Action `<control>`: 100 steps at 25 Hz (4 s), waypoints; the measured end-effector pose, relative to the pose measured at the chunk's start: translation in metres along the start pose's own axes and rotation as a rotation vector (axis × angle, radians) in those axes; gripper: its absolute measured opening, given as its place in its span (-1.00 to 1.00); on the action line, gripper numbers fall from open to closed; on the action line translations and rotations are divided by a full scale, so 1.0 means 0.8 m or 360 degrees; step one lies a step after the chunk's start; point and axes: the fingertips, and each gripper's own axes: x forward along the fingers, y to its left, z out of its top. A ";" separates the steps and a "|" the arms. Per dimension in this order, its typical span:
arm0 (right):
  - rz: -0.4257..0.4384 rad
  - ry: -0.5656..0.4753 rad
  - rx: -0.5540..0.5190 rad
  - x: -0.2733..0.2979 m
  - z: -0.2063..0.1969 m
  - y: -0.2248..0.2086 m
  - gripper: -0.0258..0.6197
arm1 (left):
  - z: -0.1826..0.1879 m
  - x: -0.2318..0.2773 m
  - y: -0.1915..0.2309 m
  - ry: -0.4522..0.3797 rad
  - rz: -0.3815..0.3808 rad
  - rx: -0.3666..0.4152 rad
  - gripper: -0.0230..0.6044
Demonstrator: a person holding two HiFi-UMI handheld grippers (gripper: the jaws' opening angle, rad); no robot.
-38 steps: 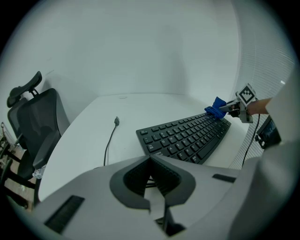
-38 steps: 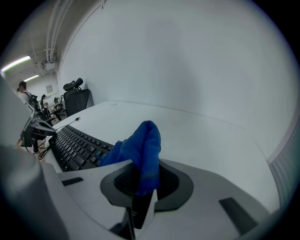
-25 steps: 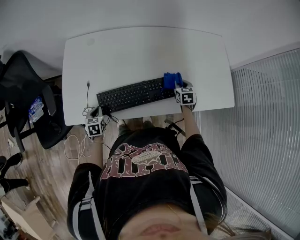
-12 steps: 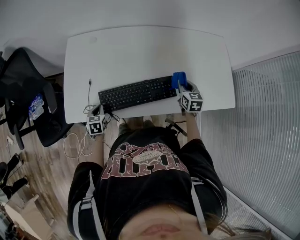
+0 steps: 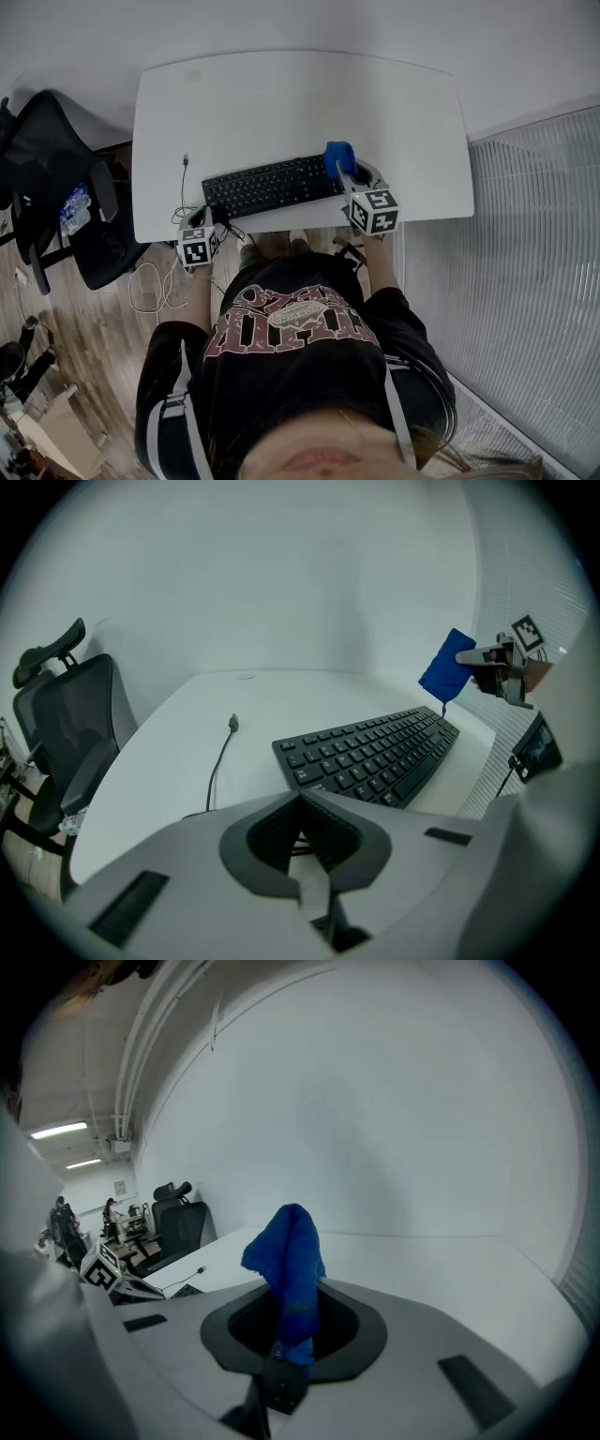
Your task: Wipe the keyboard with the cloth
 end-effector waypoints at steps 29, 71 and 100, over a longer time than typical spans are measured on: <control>0.1106 0.0256 -0.0389 0.129 -0.037 0.430 -0.75 | 0.001 -0.009 0.006 -0.0053 -0.0128 -0.0013 -0.81; 0.0847 0.0457 -0.0545 0.131 -0.103 0.269 -0.75 | -0.001 -0.003 0.002 -0.0032 -0.0044 -0.0005 -0.81; 0.0681 0.0571 -0.0562 0.109 -0.111 0.154 -0.75 | -0.002 0.000 0.003 -0.0019 0.0002 -0.0033 -0.81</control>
